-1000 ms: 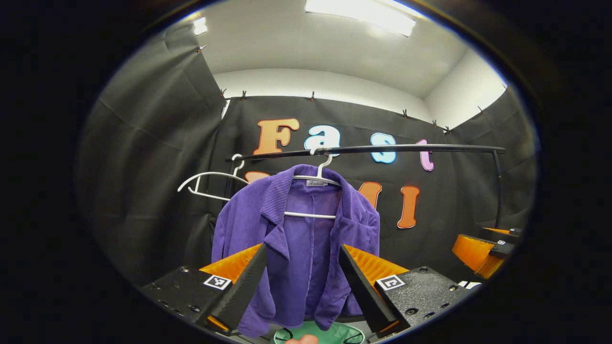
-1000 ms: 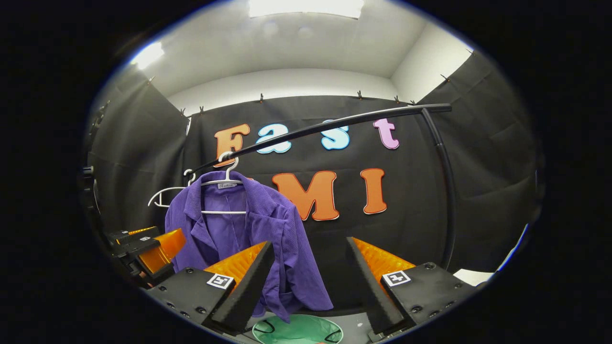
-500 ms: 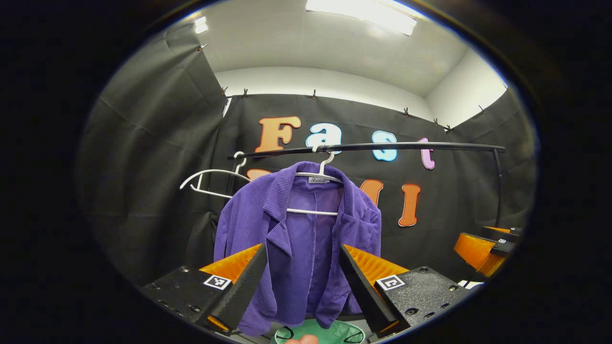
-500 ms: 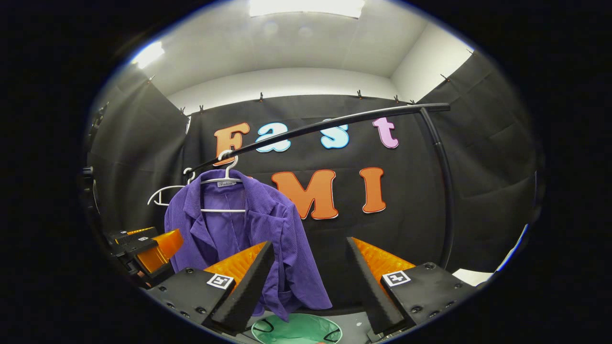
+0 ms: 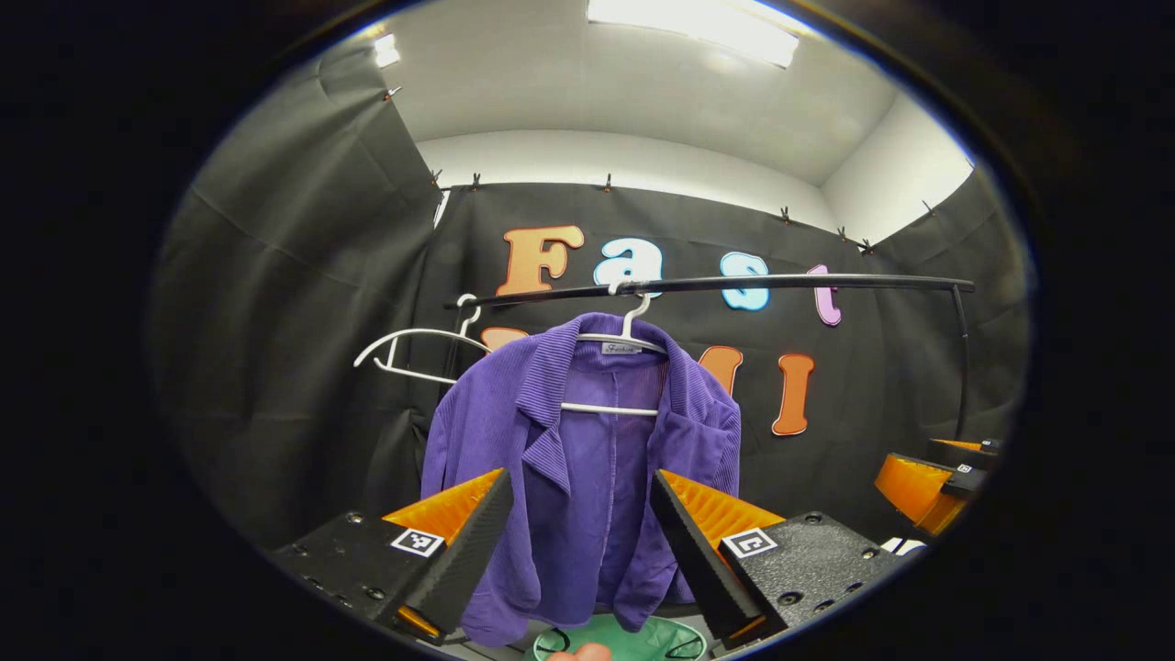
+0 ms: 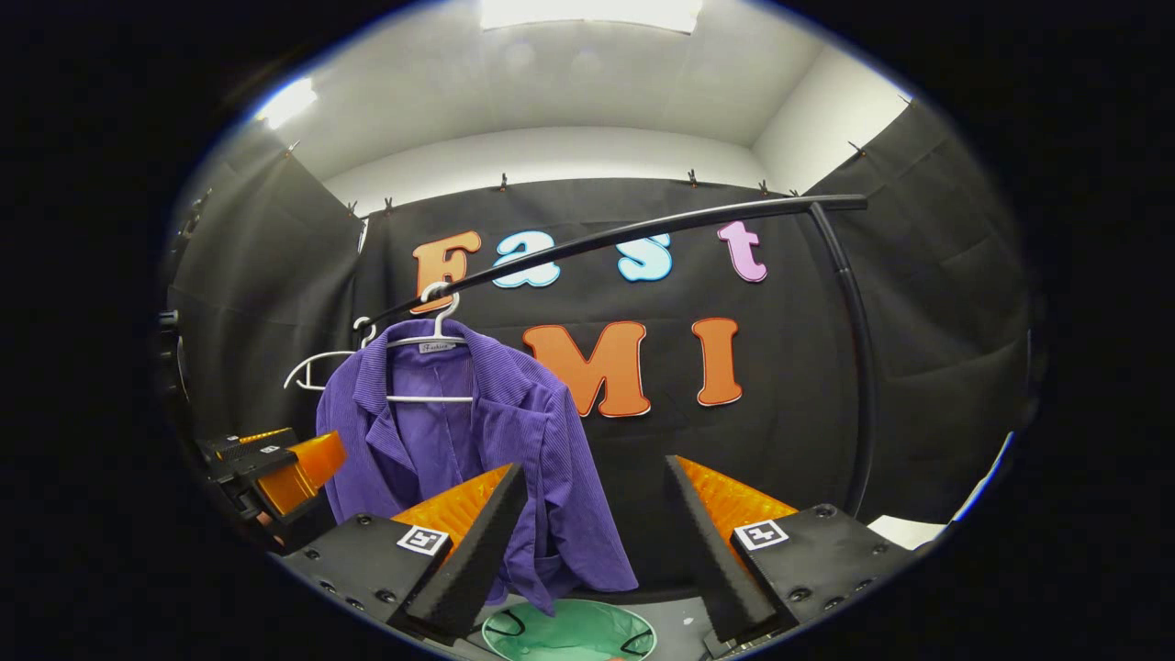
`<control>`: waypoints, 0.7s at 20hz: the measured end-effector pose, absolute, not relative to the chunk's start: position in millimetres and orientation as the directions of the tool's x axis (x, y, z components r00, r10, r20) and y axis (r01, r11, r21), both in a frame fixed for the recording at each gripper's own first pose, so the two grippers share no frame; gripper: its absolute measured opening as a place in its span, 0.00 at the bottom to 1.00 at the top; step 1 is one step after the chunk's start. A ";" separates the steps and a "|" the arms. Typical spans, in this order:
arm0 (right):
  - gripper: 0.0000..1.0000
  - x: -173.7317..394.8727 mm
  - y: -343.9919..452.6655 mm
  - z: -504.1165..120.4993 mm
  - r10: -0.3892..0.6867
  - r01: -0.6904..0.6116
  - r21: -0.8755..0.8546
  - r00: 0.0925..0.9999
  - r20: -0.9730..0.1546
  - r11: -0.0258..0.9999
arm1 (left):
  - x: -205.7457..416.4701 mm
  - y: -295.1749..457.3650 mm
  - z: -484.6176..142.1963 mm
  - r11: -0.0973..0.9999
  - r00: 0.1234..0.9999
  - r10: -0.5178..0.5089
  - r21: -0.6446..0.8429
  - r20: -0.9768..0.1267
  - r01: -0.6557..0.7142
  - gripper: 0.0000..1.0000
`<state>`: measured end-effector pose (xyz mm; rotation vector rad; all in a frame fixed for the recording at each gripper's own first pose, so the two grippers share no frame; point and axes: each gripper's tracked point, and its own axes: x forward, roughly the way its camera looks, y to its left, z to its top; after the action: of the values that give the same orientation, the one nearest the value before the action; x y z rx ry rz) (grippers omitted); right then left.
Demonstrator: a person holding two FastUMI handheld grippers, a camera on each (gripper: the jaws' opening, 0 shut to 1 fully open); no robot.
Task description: Grasp the clothes on the hanger with both hands and then place them into the laundry hamper below.
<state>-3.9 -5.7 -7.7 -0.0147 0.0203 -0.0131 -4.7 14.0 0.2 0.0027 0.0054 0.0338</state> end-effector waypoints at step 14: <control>1.00 70.5 66.7 -51.2 0.069 -0.069 0.001 0.992 -0.104 0.998 | -7.3 102.0 -6.1 0.998 0.999 0.033 -0.048 -0.031 -0.035 0.95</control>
<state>70.5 66.7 -51.2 -0.0025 0.1038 0.0693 -7.3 102.0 -6.1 -0.0486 0.0302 0.0340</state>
